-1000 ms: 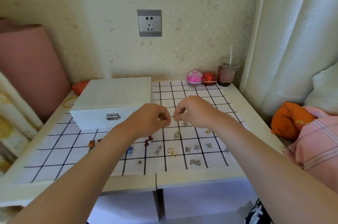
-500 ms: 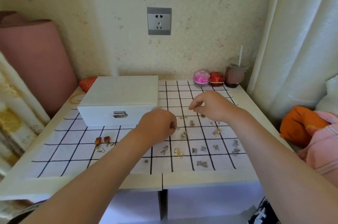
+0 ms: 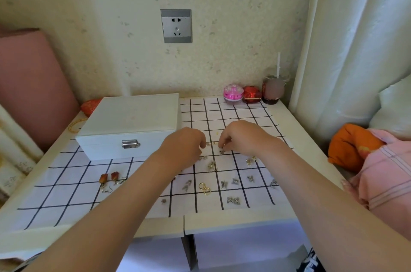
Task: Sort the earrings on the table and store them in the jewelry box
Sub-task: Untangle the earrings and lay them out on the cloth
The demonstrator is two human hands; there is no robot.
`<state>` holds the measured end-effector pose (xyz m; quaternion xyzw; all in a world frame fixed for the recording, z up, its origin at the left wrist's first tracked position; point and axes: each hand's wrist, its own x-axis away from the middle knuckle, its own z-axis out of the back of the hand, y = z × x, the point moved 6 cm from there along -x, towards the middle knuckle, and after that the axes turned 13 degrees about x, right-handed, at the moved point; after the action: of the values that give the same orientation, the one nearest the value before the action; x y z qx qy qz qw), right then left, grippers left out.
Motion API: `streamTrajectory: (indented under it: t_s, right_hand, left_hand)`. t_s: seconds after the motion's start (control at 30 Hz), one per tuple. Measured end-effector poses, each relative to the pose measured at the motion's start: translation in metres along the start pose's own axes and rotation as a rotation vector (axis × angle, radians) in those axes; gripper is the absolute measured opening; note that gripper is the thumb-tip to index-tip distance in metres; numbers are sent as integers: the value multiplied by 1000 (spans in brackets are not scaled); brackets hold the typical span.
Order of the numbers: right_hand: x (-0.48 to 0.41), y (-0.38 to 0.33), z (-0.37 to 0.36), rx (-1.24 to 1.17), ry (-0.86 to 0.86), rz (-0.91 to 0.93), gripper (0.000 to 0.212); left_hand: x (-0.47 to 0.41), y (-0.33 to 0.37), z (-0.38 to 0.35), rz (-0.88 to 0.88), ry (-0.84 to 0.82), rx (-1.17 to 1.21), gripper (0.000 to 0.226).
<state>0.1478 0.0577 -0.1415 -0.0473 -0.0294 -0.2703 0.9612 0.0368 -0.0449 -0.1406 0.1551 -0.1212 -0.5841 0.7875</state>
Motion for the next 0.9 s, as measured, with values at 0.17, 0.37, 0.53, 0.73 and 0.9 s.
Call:
streamTrajectory:
  t_s: [0.17, 0.37, 0.53, 0.73, 0.9]
  right_hand:
    - [-1, 15, 6, -144, 102, -91, 11]
    - [8, 12, 18, -640, 121, -147, 21]
    - [20, 0, 15, -836, 38, -196, 26]
    - [27, -41, 15, -717, -11, -118, 28]
    - [38, -108, 6, -433, -83, 138, 9]
  left_hand:
    - [-7, 4, 7, -53, 41, 108, 22]
    - [-7, 26, 27, -204, 142, 348, 18]
    - [7, 28, 37, -247, 202, 419, 1]
    - [36, 5, 49, -145, 183, 409, 2]
    - [66, -33, 59, -48, 153, 314, 7]
